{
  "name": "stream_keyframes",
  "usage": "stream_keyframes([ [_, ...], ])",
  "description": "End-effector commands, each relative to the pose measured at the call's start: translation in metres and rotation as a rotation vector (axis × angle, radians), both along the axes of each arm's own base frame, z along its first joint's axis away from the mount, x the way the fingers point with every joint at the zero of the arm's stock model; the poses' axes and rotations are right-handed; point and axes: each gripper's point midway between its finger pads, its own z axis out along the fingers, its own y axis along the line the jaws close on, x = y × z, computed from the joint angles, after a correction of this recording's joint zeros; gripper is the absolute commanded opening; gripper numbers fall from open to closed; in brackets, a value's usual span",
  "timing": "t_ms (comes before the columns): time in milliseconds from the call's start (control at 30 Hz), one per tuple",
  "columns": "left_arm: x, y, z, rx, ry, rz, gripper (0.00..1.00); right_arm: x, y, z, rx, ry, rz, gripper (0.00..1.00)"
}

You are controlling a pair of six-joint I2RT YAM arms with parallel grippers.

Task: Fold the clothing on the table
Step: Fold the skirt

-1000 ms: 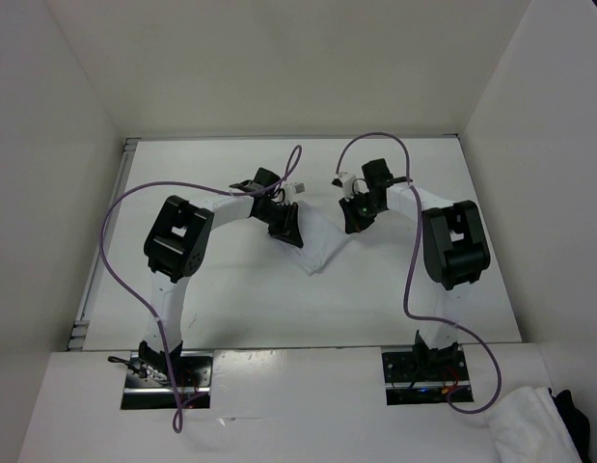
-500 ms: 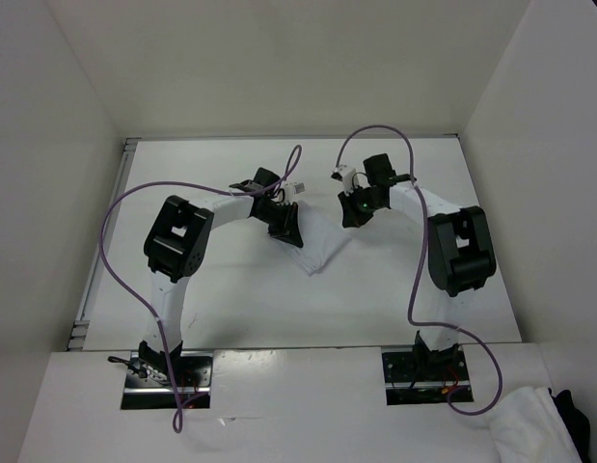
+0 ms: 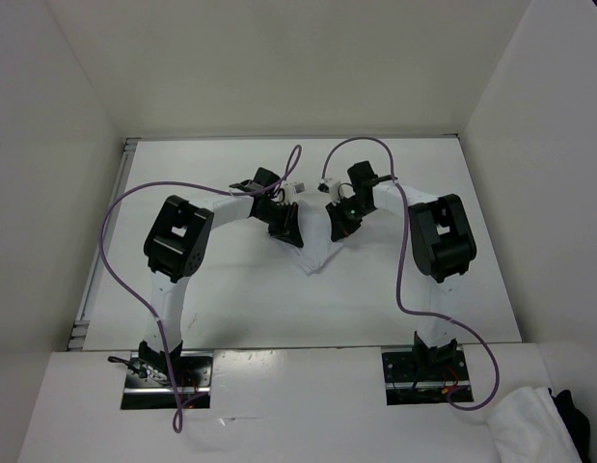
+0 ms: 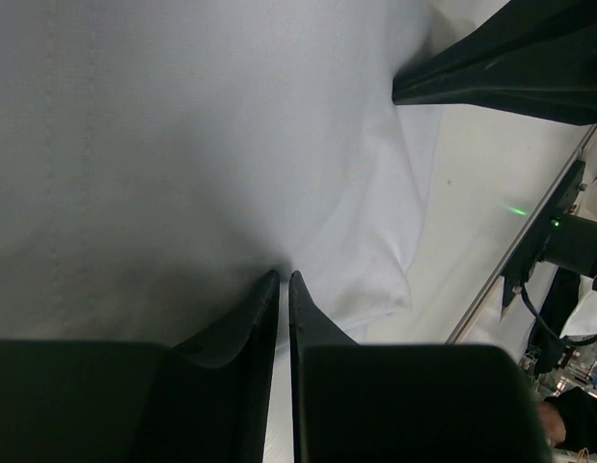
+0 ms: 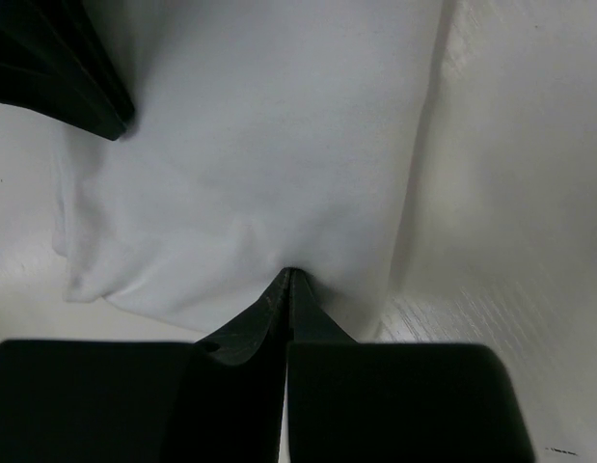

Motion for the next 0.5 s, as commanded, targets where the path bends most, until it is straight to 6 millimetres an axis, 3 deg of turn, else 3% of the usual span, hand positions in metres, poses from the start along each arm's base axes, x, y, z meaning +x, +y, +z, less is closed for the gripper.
stream_keyframes([
  [0, 0.006, -0.001, 0.003, -0.017, -0.030, -0.019, 0.15, 0.003, -0.001, -0.009, -0.051, 0.007, -0.018, 0.00],
  [200, 0.014, 0.003, 0.000, 0.003, -0.017, 0.016, 0.15, 0.011, -0.016, -0.018, -0.140, -0.011, -0.097, 0.00],
  [267, 0.023, 0.017, -0.008, 0.019, 0.018, 0.050, 0.15, 0.005, -0.017, -0.021, -0.147, 0.014, -0.104, 0.00],
  [433, 0.059, 0.035, 0.008, 0.014, -0.034, 0.125, 0.16, -0.016, -0.012, -0.013, -0.087, 0.063, -0.127, 0.00],
  [467, 0.074, 0.040, 0.015, 0.002, -0.051, 0.153, 0.16, -0.020, -0.006, -0.010, -0.070, 0.067, -0.129, 0.00],
])
